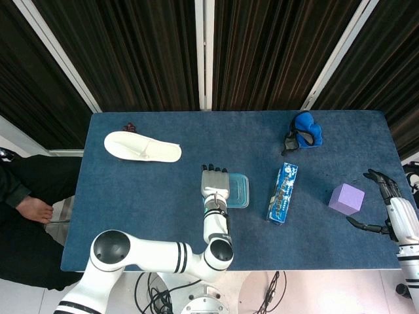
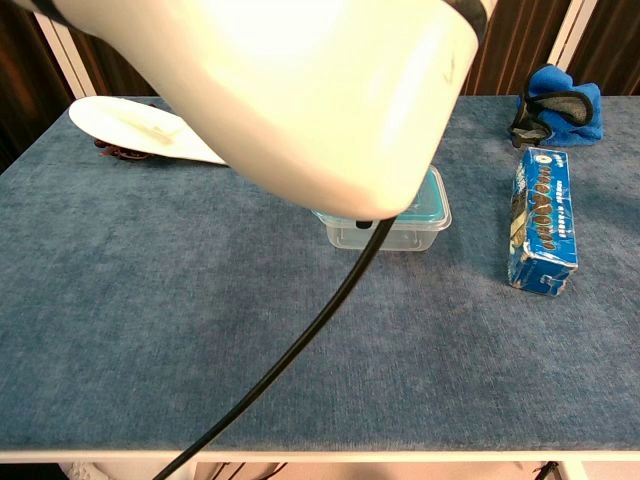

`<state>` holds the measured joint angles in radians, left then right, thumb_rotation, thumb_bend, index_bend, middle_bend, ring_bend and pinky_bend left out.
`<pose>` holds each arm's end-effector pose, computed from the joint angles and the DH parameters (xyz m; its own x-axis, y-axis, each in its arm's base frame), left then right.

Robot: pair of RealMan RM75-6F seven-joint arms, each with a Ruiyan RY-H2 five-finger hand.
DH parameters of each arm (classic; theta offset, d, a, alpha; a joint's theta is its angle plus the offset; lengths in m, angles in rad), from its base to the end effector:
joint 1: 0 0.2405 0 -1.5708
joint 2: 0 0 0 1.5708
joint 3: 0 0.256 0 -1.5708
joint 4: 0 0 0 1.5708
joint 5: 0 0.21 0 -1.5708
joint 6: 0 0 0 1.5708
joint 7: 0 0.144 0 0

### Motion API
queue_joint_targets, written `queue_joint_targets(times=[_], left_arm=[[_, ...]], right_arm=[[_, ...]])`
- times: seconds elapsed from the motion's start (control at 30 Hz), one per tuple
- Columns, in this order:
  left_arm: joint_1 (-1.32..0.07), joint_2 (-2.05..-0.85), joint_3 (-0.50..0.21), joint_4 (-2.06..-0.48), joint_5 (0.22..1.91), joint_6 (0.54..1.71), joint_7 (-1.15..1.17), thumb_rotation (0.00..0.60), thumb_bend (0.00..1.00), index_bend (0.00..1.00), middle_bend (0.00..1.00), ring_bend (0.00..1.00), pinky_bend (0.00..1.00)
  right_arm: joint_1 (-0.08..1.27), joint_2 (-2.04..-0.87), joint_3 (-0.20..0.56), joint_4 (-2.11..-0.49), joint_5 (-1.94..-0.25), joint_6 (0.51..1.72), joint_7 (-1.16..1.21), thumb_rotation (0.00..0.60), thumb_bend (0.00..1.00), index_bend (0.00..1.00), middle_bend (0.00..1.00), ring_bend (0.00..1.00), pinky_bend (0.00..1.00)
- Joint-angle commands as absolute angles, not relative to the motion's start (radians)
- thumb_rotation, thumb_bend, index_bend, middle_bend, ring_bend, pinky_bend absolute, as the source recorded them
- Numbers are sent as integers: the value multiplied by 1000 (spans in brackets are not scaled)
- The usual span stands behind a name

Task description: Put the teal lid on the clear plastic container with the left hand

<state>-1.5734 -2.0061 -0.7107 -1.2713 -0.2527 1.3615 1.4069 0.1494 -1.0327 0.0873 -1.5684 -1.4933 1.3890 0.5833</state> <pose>0.0975 0.3441 -0.1030 0.5657 0.5335 0.6288 0.7901 -0.1325 -0.5984 -0.3161 -0.2106 0.1863 -0.0493 -0.0435 0.9978 -0.9982 -0.0327 -0.0508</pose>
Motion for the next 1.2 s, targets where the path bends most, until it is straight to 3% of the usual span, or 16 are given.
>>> queue_joint_targets(times=[0.03, 1.07, 1.2], left_arm=[[-1571, -2010, -716, -1269, -250, 1360, 1411, 600, 0, 407, 141, 0, 91], [-1599, -2071, -758, -1196, -227, 1335, 1471, 600, 0, 399, 140, 0, 92], [-1591, -2071, -762, -1205, -229, 1329, 1474, 600, 0, 250, 120, 0, 91]], right_arm=[[151, -1033, 88, -1570, -1493, 1389, 581, 600, 5, 0, 128, 0, 0], [137, -1041, 85, -1535, -1485, 1390, 615, 600, 5, 0, 128, 0, 0], [136, -1042, 86, -1534, -1488, 1392, 617, 600, 5, 0, 128, 0, 0]])
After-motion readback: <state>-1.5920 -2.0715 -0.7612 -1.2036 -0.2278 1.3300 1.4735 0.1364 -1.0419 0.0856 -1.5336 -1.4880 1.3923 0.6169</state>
